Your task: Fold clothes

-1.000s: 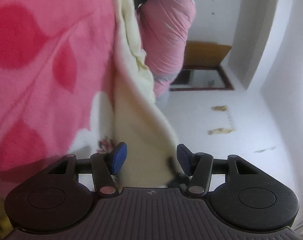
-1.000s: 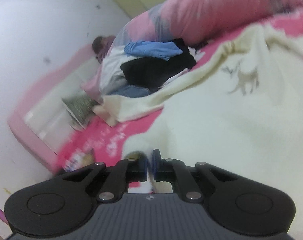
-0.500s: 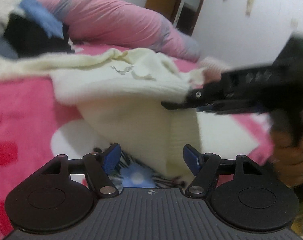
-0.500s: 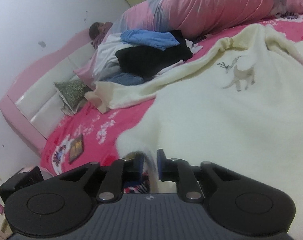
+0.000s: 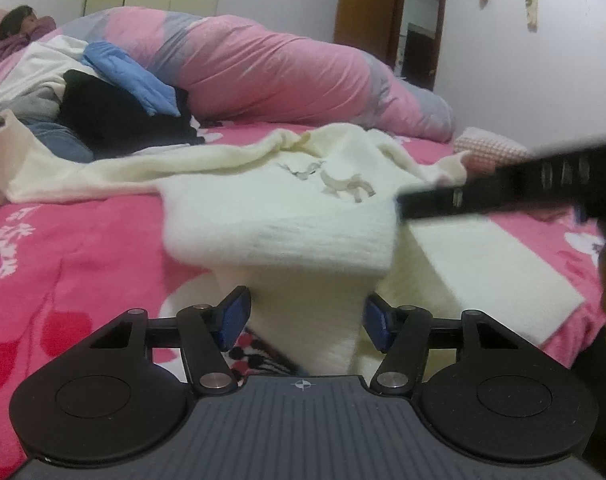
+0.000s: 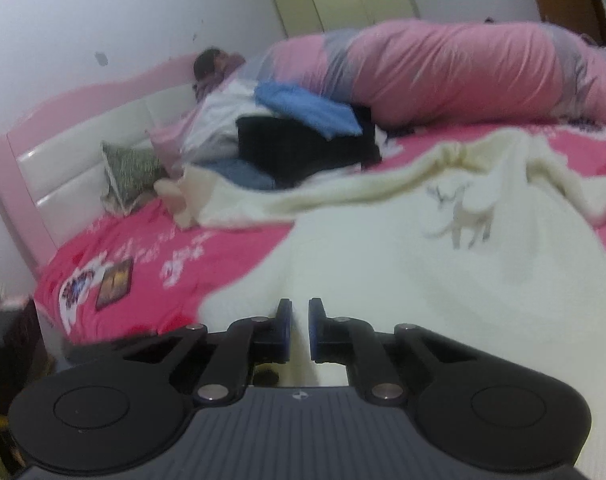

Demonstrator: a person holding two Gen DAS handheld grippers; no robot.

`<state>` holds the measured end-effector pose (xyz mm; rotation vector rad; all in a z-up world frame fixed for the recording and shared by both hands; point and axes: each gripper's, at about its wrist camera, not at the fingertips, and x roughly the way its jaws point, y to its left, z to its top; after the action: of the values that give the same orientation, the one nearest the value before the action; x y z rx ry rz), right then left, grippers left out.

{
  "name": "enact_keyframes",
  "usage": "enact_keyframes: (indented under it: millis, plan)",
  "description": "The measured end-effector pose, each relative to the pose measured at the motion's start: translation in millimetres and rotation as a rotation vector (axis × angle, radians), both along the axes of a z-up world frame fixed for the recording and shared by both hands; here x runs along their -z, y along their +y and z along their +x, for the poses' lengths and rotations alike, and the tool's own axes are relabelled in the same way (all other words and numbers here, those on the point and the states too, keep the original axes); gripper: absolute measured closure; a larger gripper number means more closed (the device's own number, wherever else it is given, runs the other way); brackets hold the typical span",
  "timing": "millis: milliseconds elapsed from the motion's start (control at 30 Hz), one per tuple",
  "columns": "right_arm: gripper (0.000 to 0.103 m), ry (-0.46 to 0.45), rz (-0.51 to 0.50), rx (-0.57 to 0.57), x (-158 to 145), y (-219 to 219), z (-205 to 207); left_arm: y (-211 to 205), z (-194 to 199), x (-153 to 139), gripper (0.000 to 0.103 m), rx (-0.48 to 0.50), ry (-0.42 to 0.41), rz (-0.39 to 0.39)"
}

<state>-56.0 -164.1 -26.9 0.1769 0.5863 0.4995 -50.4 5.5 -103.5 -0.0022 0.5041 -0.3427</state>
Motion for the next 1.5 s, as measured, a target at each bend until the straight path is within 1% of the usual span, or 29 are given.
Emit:
enact_keyframes:
  millis: [67, 200, 233, 300, 333, 367, 433, 533, 633, 700, 733, 800, 833, 867, 933, 967, 1000, 1067, 1133, 1167, 1200, 1233, 1300, 1367, 1400, 1433, 1467, 1500]
  plan:
    - [0.094, -0.015, -0.001, 0.003, -1.9, 0.5, 1.9, -2.8, -0.7, 3.3, 0.051, -0.008, 0.004, 0.028]
    - [0.091, 0.011, -0.113, -0.065, 9.5, 18.2, 0.3, 1.2, -4.7, 4.9, 0.056, -0.035, 0.009, 0.035]
    - [0.09, 0.005, -0.145, -0.078, 11.7, 22.9, -3.3, 3.8, -6.6, 4.1, 0.057, -0.048, 0.007, 0.032]
    - [0.084, -0.007, -0.165, -0.092, 13.4, 26.4, -11.3, 11.1, -10.0, 0.5, 0.058, -0.074, -0.001, 0.019]
    - [0.077, -0.012, -0.159, -0.104, 12.7, 25.0, -15.4, 14.9, -11.6, -1.5, 0.058, -0.087, -0.006, 0.011]
    - [0.068, -0.017, -0.149, -0.113, 11.5, 22.9, -19.1, 19.0, -13.2, -3.9, 0.058, -0.099, -0.012, 0.001]
    - [0.058, -0.044, -0.145, -0.142, 7.4, 19.6, -28.6, 26.9, -14.7, -7.2, 0.058, -0.115, -0.021, -0.017]
    - [0.049, -0.083, -0.175, -0.197, 4.2, 22.5, -40.3, 33.7, -15.1, -8.8, 0.058, -0.124, -0.021, -0.037]
    - [0.047, -0.099, -0.233, -0.269, 7.2, 34.5, -47.9, 34.3, -14.5, -8.7, 0.058, -0.123, -0.017, -0.046]
    - [0.048, -0.12, -0.314, -0.292, 16.1, 49.8, -49.3, 32.9, -14.3, -8.6, 0.058, -0.121, -0.014, -0.049]
    - [0.05, -0.13, -0.37, -0.276, 21.8, 58.0, -48.2, 31.1, -13.6, -8.1, 0.058, -0.116, -0.011, -0.049]
    - [0.071, -0.138, -0.455, -0.214, 30.6, 65.6, -40.2, 27.5, -12.1, -7.1, 0.058, -0.107, -0.004, -0.049]
    - [0.09, -0.141, -0.453, -0.161, 29.7, 63.5, -33.2, 25.7, -11.4, -6.5, 0.058, -0.103, 0.0, -0.049]
    - [0.093, -0.139, -0.401, -0.122, 24.4, 57.0, -29.3, 23.9, -10.7, -6.0, 0.058, -0.098, 0.003, -0.049]
    - [0.095, -0.136, -0.296, -0.045, 13.7, 44.0, -21.4, 20.3, -9.3, -5.0, 0.056, -0.089, 0.01, -0.049]
    - [0.096, -0.143, -0.273, -0.026, 9.0, 40.6, -19.9, 18.5, -8.5, -4.5, 0.055, -0.084, 0.014, -0.049]
    - [0.097, -0.151, -0.249, -0.007, 4.3, 37.2, -18.4, 16.7, -7.8, -3.9, 0.053, -0.08, 0.017, -0.049]
    - [0.097, -0.156, -0.228, 0.007, -1.5, 33.7, -15.6, 12.0, -6.9, -3.1, 0.045, -0.065, 0.028, -0.051]
    - [0.097, -0.163, -0.231, 0.009, -4.2, 31.9, -12.2, 4.9, -7.7, -3.2, 0.035, -0.039, 0.04, -0.06]
    - [0.097, -0.169, -0.233, 0.011, -5.4, 31.5, -12.1, 1.4, -8.4, -3.4, 0.033, -0.033, 0.038, -0.058]
    - [0.097, -0.171, -0.23, 0.01, -6.0, 31.7, -10.7, -2.5, -8.3, -2.6, 0.027, -0.043, 0.034, -0.044]
    - [0.097, -0.174, -0.222, 0.007, -6.8, 31.1, -10.6, -6.7, -7.8, -1.3, 0.018, -0.061, 0.03, -0.023]
    - [0.097, -0.182, -0.209, 0.005, -8.8, 29.8, -10.5, -15.0, -6.6, 1.3, 0.015, -0.096, 0.021, 0.019]
    - [0.097, -0.194, -0.203, 0.009, -10.6, 27.8, -10.6, -21.8, -6.1, 3.9, 0.017, -0.136, 0.011, 0.061]
    - [0.097, -0.198, -0.206, 0.013, -10.1, 26.7, -10.9, -23.6, -6.4, 5.3, 0.023, -0.162, 0.003, 0.083]
    - [0.097, -0.202, -0.209, 0.018, -9.6, 25.7, -11.2, -24.0, -6.7, 6.3, 0.034, -0.185, -0.002, 0.103]
    - [0.097, -0.204, -0.216, 0.025, -8.9, 24.1, -11.0, -21.6, -6.5, 6.7, 0.042, -0.201, 0.0, 0.105]
    - [0.097, -0.204, -0.229, 0.03, -6.4, 22.7, -10.0, -18.0, -5.9, 7.0, 0.06, -0.212, 0.008, 0.096]
